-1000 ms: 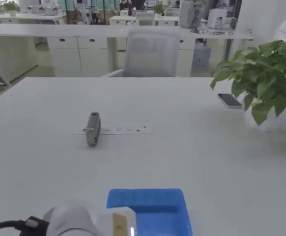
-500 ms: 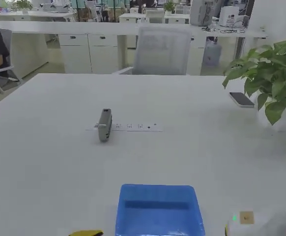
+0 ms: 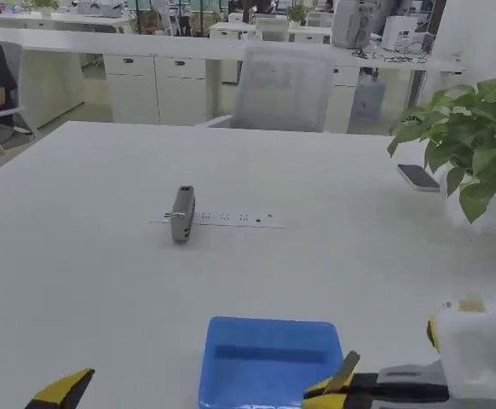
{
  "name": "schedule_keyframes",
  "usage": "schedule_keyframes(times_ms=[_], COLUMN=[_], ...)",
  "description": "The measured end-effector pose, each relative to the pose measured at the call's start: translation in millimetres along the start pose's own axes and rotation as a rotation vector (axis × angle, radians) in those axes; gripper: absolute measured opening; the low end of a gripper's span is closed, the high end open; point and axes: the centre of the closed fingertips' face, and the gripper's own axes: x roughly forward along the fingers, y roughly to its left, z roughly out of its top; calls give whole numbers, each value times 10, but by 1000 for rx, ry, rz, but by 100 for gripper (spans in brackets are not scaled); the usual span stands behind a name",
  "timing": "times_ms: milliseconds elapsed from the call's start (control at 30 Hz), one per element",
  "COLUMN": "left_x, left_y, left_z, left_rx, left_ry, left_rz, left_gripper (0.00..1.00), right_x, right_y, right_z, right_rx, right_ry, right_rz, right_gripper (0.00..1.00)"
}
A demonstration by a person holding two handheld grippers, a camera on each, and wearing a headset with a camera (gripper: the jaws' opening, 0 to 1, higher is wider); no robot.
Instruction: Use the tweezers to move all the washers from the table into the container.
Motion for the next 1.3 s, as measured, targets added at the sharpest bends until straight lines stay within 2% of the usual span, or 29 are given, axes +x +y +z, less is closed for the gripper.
schedule_keyframes(times_ms=[133, 267, 367, 500, 533, 667, 767, 900, 1000, 1167, 1200, 1300], left_x=[-45, -70, -61, -64, -60, -48, -48, -56, -57, -65, -66, -70], left_y=[108, 103, 141, 140, 130, 71, 85, 111, 123, 136, 144, 149], left_z=[12, 6, -16, -29, -33, -33, -45, -46, -58, -50, -53, -48], left_rx=[-48, -53, -51, -55, -48, -26, -24, -38, -53, -58, -55, -55], left_ry=[-30, -43, -42, -39, -36, -26, -26, -28, -21, -24, -22, -22], left_rz=[33, 34, 51, 51, 48, 31, 30, 34, 34, 38, 42, 46], left_gripper=[91, 87, 89, 87, 86, 86, 86, 85, 83, 83, 83, 83], right_x=[-6, 47, 123, 201, 226, 303, 330, 345, 363, 342, 331, 287], right_y=[-286, -526, -704, -852, -851, -831, -818, -791, -802, -811, -814, -735], right_z=[131, 193, 141, -32, -48, -201, -263, -248, -306, -280, -268, -124], right_rx=[50, 127, 149, 97, 89, -64, -131, -129, -158, -177, -175, -143], right_ry=[-42, -76, -55, 42, 49, 142, 174, 147, 175, 164, 157, 76], right_rz=[-83, -137, -176, -229, -228, -235, -254, -245, -238, -239, -242, -230], right_gripper=[3, 3, 3, 3, 3, 3, 3, 3, 3, 4, 4, 4])
